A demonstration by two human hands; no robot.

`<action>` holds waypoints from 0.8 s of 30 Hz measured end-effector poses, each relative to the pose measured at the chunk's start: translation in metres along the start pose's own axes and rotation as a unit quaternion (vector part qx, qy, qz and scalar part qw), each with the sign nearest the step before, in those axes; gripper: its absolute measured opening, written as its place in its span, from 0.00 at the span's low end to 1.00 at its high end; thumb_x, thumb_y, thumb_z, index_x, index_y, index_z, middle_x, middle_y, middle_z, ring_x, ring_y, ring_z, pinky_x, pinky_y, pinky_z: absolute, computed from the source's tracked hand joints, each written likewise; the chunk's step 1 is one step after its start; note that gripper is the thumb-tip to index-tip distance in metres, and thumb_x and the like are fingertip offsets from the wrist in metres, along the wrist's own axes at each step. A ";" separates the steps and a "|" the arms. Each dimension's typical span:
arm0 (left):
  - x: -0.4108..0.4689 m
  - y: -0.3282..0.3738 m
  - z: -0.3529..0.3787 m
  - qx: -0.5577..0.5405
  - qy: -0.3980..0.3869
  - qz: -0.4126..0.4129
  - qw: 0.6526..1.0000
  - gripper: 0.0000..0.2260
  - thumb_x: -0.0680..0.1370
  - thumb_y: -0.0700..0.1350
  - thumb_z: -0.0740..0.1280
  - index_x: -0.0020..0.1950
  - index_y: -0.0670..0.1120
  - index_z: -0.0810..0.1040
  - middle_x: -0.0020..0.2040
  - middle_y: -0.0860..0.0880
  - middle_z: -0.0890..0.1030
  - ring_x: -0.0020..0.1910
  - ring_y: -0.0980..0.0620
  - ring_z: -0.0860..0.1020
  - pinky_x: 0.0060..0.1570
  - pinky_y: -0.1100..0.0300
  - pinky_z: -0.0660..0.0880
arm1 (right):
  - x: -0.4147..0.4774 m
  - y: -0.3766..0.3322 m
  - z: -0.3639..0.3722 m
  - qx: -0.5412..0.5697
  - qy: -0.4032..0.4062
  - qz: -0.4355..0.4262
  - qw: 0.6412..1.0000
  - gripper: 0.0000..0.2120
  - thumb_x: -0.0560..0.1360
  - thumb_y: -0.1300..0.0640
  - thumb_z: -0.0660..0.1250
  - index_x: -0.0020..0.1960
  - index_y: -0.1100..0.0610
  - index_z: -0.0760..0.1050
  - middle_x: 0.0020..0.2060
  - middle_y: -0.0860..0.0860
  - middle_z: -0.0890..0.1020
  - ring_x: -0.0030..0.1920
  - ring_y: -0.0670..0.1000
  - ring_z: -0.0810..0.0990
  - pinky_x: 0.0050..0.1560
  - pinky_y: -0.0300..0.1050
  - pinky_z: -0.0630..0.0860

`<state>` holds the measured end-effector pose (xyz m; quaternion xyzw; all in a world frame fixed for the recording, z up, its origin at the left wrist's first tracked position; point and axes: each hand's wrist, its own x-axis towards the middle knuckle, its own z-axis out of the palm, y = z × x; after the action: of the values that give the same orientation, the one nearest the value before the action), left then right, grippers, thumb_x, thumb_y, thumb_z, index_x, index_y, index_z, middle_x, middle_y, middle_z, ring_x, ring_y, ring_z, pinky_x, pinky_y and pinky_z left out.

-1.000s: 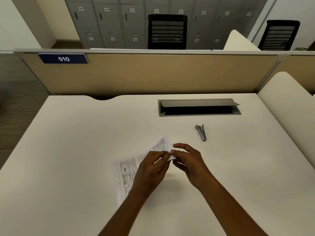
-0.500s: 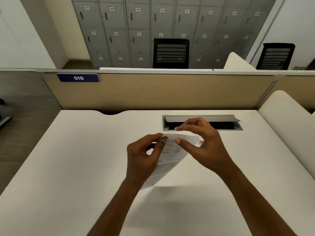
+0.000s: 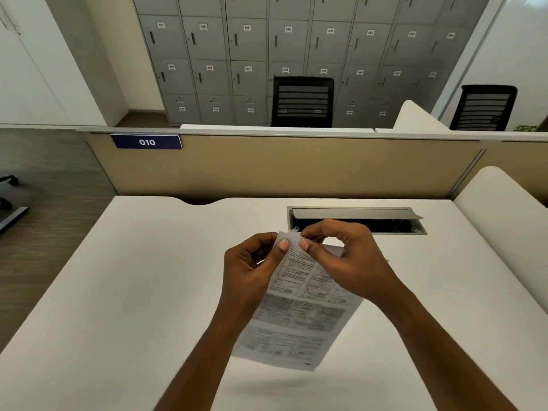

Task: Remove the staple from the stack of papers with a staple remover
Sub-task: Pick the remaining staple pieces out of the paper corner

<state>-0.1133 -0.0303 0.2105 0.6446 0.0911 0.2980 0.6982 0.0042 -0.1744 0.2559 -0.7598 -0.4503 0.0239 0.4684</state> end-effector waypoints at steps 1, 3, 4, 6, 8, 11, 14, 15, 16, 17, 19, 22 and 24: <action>0.000 0.000 0.000 0.000 0.000 0.000 1.000 0.07 0.78 0.53 0.71 0.53 0.56 0.86 0.48 0.50 0.89 0.47 0.45 0.88 0.42 0.60 0.83 | 0.000 -0.001 0.000 0.001 -0.006 0.002 1.000 0.04 0.77 0.56 0.73 0.50 0.55 0.85 0.42 0.46 0.86 0.45 0.48 0.83 0.47 0.43 0.80; -0.001 0.001 0.001 -0.003 -0.002 -0.001 1.000 0.09 0.79 0.53 0.71 0.55 0.54 0.86 0.48 0.49 0.89 0.48 0.45 0.88 0.43 0.60 0.83 | 0.000 -0.005 0.000 0.005 -0.011 0.006 1.000 0.06 0.77 0.54 0.73 0.50 0.55 0.85 0.42 0.47 0.86 0.45 0.48 0.84 0.46 0.46 0.81; -0.001 0.001 0.001 -0.003 -0.004 -0.002 1.000 0.10 0.79 0.54 0.71 0.56 0.52 0.86 0.49 0.48 0.88 0.48 0.45 0.87 0.44 0.60 0.83 | 0.000 -0.006 0.000 0.007 -0.010 0.005 1.000 0.06 0.77 0.54 0.73 0.50 0.56 0.85 0.42 0.47 0.86 0.45 0.48 0.84 0.46 0.47 0.81; -0.002 0.001 0.002 -0.001 -0.004 -0.005 1.000 0.12 0.79 0.55 0.70 0.58 0.51 0.86 0.51 0.49 0.88 0.51 0.45 0.87 0.45 0.60 0.82 | -0.001 -0.009 0.000 0.015 -0.007 0.003 1.000 0.05 0.77 0.55 0.73 0.49 0.56 0.85 0.42 0.48 0.86 0.45 0.49 0.84 0.45 0.48 0.80; -0.004 0.002 0.001 -0.002 -0.002 -0.011 1.000 0.13 0.79 0.56 0.70 0.58 0.51 0.86 0.51 0.49 0.88 0.52 0.46 0.87 0.47 0.61 0.82 | -0.002 -0.010 -0.001 0.024 -0.007 0.005 1.000 0.04 0.77 0.57 0.73 0.48 0.56 0.85 0.41 0.49 0.86 0.45 0.50 0.84 0.45 0.49 0.80; -0.005 0.003 0.000 -0.005 -0.009 -0.020 1.000 0.11 0.80 0.55 0.69 0.57 0.51 0.85 0.51 0.49 0.88 0.53 0.47 0.86 0.47 0.62 0.82 | -0.004 -0.012 -0.003 0.022 -0.018 0.008 1.000 0.04 0.77 0.57 0.73 0.48 0.57 0.85 0.41 0.49 0.86 0.45 0.51 0.83 0.45 0.49 0.80; -0.006 0.005 0.000 0.001 -0.014 -0.017 1.000 0.10 0.81 0.54 0.69 0.57 0.52 0.85 0.51 0.49 0.87 0.54 0.47 0.86 0.47 0.61 0.82 | -0.005 -0.013 -0.003 0.024 -0.025 0.013 0.999 0.04 0.77 0.57 0.72 0.49 0.57 0.85 0.42 0.49 0.86 0.46 0.52 0.83 0.46 0.50 0.80; -0.006 0.006 0.001 0.002 -0.016 -0.015 1.000 0.10 0.81 0.53 0.68 0.57 0.51 0.85 0.52 0.49 0.87 0.54 0.46 0.86 0.47 0.60 0.82 | -0.005 -0.014 -0.004 0.028 -0.026 0.014 0.999 0.04 0.77 0.57 0.72 0.49 0.57 0.85 0.42 0.49 0.86 0.46 0.52 0.83 0.46 0.51 0.80; -0.007 0.007 0.001 0.003 -0.019 -0.013 1.000 0.10 0.81 0.53 0.68 0.57 0.51 0.85 0.52 0.48 0.87 0.54 0.46 0.86 0.48 0.60 0.82 | -0.006 -0.015 -0.004 0.031 -0.026 0.014 0.999 0.04 0.77 0.57 0.72 0.49 0.57 0.85 0.41 0.49 0.86 0.46 0.52 0.83 0.46 0.50 0.80; -0.007 0.007 0.001 0.004 -0.023 -0.011 1.000 0.10 0.82 0.52 0.68 0.58 0.50 0.85 0.52 0.48 0.87 0.54 0.46 0.85 0.48 0.59 0.82 | -0.006 -0.015 -0.004 0.032 -0.026 0.013 0.999 0.04 0.77 0.57 0.72 0.49 0.57 0.85 0.41 0.49 0.86 0.46 0.52 0.83 0.47 0.50 0.80; -0.007 0.009 0.001 0.007 -0.030 -0.014 0.999 0.10 0.82 0.51 0.68 0.58 0.50 0.85 0.52 0.47 0.87 0.54 0.45 0.85 0.48 0.58 0.82 | -0.007 -0.016 -0.005 0.030 -0.031 0.011 0.999 0.04 0.77 0.57 0.72 0.49 0.57 0.84 0.41 0.49 0.85 0.46 0.53 0.82 0.47 0.49 0.80; -0.008 0.011 0.000 0.000 -0.045 -0.025 0.999 0.10 0.82 0.52 0.68 0.57 0.50 0.85 0.51 0.47 0.87 0.53 0.45 0.86 0.48 0.58 0.82 | -0.008 -0.018 -0.005 0.022 -0.041 0.008 0.999 0.04 0.78 0.57 0.71 0.48 0.56 0.83 0.41 0.49 0.84 0.46 0.52 0.82 0.44 0.43 0.79; -0.009 0.013 -0.001 -0.015 -0.065 -0.035 0.997 0.10 0.82 0.53 0.68 0.57 0.50 0.84 0.51 0.46 0.87 0.52 0.45 0.86 0.48 0.58 0.82 | -0.009 -0.019 -0.004 0.023 -0.048 0.009 0.999 0.03 0.78 0.57 0.70 0.48 0.56 0.82 0.42 0.49 0.84 0.46 0.50 0.82 0.41 0.38 0.77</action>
<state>-0.1251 -0.0344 0.2200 0.6480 0.0635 0.2328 0.7224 -0.0119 -0.1807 0.2687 -0.7504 -0.4651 0.0751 0.4636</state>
